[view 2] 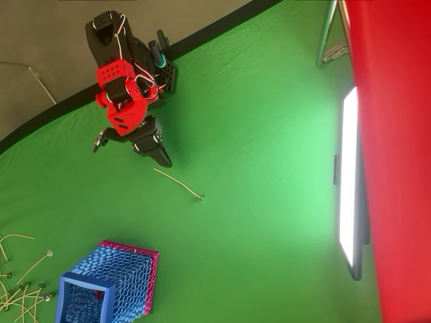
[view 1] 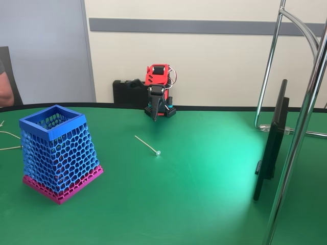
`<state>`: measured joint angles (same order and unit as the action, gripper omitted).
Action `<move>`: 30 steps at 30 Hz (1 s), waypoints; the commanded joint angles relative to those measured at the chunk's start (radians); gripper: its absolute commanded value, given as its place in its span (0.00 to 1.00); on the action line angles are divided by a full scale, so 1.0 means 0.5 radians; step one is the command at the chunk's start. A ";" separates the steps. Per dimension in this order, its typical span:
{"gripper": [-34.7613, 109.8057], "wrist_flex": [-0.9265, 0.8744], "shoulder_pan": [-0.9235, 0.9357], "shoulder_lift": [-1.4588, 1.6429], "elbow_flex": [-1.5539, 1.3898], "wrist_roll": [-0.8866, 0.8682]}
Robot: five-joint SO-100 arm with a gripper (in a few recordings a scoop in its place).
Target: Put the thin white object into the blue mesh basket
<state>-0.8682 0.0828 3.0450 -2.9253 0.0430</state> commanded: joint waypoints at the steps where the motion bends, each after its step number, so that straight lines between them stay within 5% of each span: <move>1: 0.24 0.114 0.043 -0.255 0.181 -0.095; 17: 0.24 0.301 0.120 -1.540 0.893 -0.908; 30: 0.24 -0.058 0.064 -2.510 1.700 -1.350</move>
<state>-0.8820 0.1227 1.8224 -2.1491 -0.6075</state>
